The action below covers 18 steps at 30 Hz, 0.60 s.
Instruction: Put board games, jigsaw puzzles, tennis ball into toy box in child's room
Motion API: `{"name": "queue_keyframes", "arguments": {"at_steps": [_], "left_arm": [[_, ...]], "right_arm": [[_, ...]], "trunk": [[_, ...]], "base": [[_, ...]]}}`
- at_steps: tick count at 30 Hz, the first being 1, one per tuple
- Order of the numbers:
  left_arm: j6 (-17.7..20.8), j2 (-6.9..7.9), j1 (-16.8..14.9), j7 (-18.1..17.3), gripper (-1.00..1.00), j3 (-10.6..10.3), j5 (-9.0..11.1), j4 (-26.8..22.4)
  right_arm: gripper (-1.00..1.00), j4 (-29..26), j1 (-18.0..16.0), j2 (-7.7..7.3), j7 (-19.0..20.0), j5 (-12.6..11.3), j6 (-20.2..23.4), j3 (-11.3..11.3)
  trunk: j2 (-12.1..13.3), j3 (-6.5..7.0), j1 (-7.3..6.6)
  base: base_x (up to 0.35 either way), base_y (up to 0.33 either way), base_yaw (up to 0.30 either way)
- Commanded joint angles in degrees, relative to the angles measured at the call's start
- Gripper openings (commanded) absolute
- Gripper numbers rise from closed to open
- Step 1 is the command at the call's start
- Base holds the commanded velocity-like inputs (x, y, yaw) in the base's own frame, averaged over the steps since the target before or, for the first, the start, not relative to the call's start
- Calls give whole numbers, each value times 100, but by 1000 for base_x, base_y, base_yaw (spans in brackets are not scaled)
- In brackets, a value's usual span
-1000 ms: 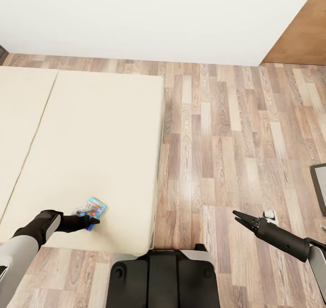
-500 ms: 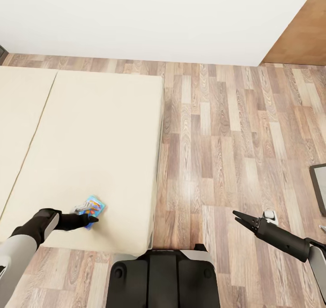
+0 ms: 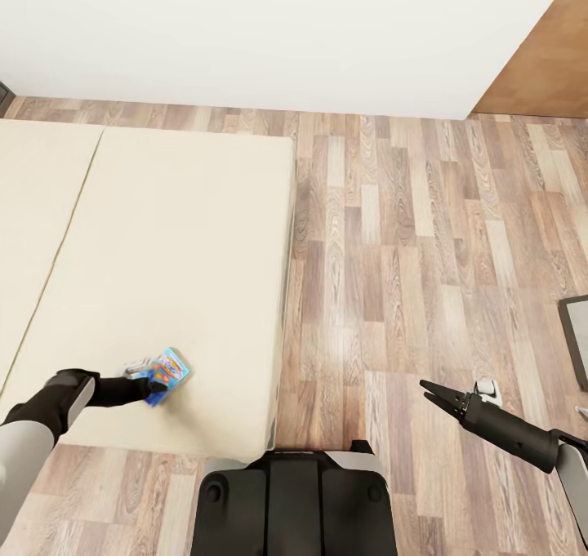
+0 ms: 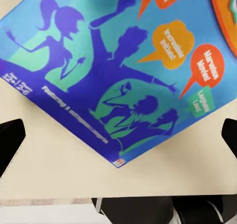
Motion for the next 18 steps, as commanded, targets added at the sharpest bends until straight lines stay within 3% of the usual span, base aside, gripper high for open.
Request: {"name": "queue_keyframes", "arguments": {"at_steps": [1,18], "left_arm": [[49,3,-1,-12,100,32,7,-16],[130,41,-1,25,100,38,-2,-188]], "right_arm": [[100,-2,-3,0,24,11,21,-4],[100,-4,-2,-4,29,9,29,-9]], "trunk": [[-8,-6,3],[-8,-6,3]], "base": [[0,0,0],[0,0,0]]}}
